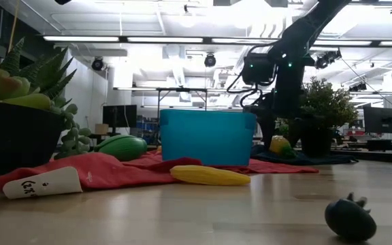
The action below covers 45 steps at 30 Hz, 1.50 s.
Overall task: Pick and placing Produce into tupperware
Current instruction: Put the pineapple into the blue bin
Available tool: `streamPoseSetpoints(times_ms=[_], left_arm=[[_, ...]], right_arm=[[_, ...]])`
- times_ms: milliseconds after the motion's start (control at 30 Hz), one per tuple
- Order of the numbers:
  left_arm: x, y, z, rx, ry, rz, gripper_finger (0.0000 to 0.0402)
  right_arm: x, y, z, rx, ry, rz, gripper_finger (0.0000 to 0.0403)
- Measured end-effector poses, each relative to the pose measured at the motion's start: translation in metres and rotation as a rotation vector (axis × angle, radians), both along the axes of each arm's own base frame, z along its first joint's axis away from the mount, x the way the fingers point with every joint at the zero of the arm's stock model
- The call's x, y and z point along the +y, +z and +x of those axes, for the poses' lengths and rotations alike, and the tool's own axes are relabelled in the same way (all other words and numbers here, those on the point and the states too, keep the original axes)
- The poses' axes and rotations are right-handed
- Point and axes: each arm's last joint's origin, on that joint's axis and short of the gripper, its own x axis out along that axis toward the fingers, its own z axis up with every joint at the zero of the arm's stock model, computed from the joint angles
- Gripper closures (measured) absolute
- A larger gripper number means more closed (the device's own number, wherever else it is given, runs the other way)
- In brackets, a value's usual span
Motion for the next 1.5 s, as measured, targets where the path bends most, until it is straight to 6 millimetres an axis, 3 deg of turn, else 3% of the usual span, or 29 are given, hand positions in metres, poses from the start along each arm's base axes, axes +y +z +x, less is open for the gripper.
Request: streamPoseSetpoints(times_ms=[300, 733, 1133, 1500], left_arm=[[0.000, 0.000, 0.000, 0.001, -0.001, 0.005, 0.0273], [0.001, 0.000, 0.000, -0.001, 0.011, 0.020, 0.0273], [0.001, 0.000, 0.000, -0.001, 0.011, 0.019, 0.0273], [0.001, 0.000, 0.000, 0.003, -0.002, 0.035, 0.0273]], right_arm=[[0.000, 0.000, -0.001, 0.005, 0.001, 0.006, 0.0222], [0.004, 0.005, 0.005, -0.013, 0.050, 0.040, 0.0211], [0.007, 0.053, 0.033, -0.065, 0.155, -0.036, 0.0210], [0.020, 0.115, 0.054, -0.122, 0.302, -0.093, 0.0210]])
